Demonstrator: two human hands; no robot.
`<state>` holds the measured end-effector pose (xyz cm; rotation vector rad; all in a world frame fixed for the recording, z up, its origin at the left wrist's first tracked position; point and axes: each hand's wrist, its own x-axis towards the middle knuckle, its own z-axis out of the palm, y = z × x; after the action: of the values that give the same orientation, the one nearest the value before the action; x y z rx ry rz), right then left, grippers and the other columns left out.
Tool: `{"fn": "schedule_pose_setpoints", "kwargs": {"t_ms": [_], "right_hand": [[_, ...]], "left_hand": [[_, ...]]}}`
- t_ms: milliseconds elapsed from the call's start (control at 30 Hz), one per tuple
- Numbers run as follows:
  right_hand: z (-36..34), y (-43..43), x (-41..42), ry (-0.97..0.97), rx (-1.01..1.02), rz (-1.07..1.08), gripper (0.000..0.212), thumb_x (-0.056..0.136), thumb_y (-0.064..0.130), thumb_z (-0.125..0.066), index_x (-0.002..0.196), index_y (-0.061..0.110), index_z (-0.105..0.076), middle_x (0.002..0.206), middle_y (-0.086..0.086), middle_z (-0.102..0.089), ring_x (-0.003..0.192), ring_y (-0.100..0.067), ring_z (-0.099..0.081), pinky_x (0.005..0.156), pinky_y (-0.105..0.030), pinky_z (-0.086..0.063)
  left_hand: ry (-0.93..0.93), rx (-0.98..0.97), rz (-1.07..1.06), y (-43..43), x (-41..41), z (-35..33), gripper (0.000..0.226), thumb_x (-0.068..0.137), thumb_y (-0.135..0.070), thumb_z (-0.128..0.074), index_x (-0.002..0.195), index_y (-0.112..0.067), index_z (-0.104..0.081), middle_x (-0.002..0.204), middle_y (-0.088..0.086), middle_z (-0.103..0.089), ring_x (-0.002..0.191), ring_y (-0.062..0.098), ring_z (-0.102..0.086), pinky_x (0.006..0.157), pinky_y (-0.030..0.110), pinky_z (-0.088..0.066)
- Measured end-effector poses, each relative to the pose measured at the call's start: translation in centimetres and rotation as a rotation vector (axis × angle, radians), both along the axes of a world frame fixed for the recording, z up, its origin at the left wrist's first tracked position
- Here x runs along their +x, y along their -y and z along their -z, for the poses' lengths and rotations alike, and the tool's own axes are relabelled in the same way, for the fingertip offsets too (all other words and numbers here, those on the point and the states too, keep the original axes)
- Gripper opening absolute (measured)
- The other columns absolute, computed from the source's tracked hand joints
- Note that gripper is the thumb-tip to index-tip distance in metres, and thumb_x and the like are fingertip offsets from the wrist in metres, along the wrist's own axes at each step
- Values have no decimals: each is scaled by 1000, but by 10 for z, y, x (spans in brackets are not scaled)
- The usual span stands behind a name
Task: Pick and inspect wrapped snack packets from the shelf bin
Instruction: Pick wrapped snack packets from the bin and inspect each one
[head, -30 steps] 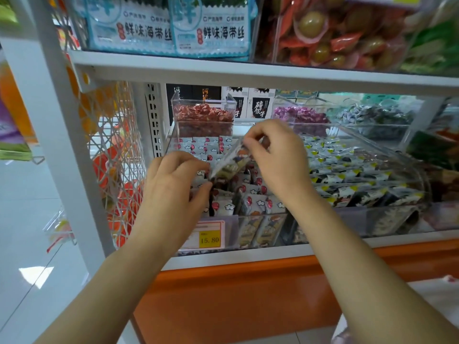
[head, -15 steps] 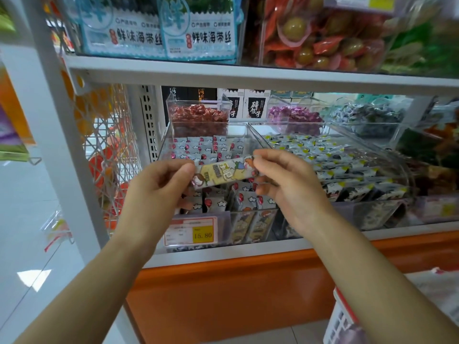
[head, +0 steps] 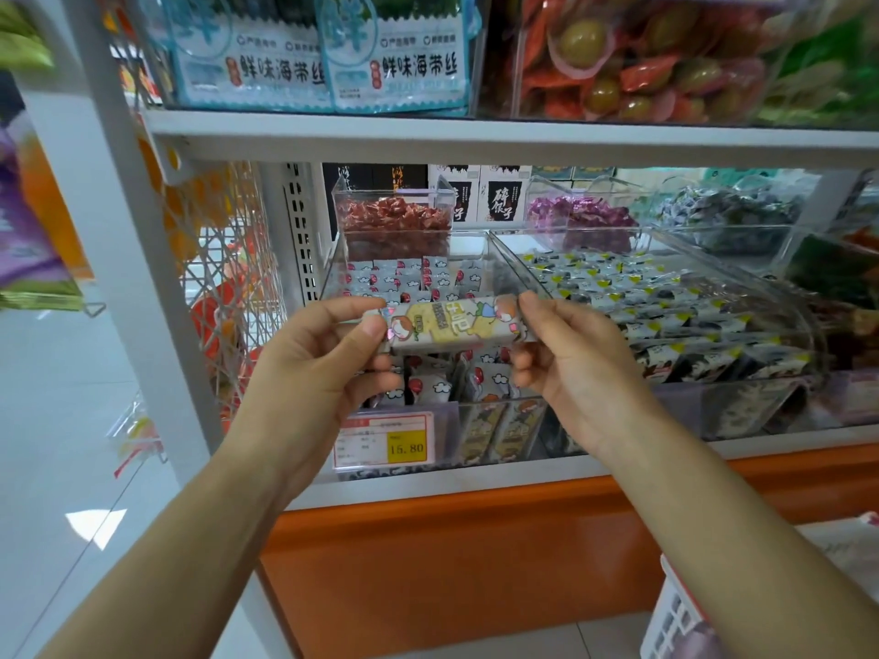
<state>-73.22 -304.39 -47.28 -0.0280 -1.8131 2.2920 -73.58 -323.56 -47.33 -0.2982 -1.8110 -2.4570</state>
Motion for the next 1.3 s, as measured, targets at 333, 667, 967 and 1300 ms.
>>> {"fn": "schedule_pose_setpoints", "kwargs": {"t_ms": [333, 667, 967, 1300], "right_hand": [[-7, -1, 6, -35, -165, -291, 15, 69, 10, -61, 83, 4, -60, 58, -2, -60, 48, -9, -56, 45, -19, -49], [-6, -4, 4, -47, -155, -210, 10, 90, 0, -49, 91, 7, -56, 71, -5, -63, 59, -15, -60, 50, -25, -52], [0, -6, 2, -96, -82, -128, 9, 89, 2, -53, 86, 6, -61, 75, -10, -64, 63, -17, -66, 55, -23, -54], [0, -4, 3, -63, -100, -101, 15, 92, 7, -51, 80, 7, -60, 77, -9, -64, 61, -15, -64, 51, -25, -53]], "left_hand": [[70, 124, 53, 7, -4, 2, 24, 88, -2, -50, 109, -5, -63, 90, 13, -56, 56, 5, -54, 55, 13, -51], [-78, -70, 39, 7, 0, 3, 25, 88, 3, -50, 103, -11, -66, 66, 1, -57, 58, 11, -61, 56, 17, -52], [-144, -182, 39, 4, 5, 1, 23, 78, -28, -60, 100, -24, -68, 99, 22, -59, 83, 22, -66, 68, 29, -57], [-181, -219, -23, 1, 3, 5, 30, 90, 3, -47, 105, -18, -62, 83, 7, -55, 91, 31, -66, 75, 30, -58]]}}
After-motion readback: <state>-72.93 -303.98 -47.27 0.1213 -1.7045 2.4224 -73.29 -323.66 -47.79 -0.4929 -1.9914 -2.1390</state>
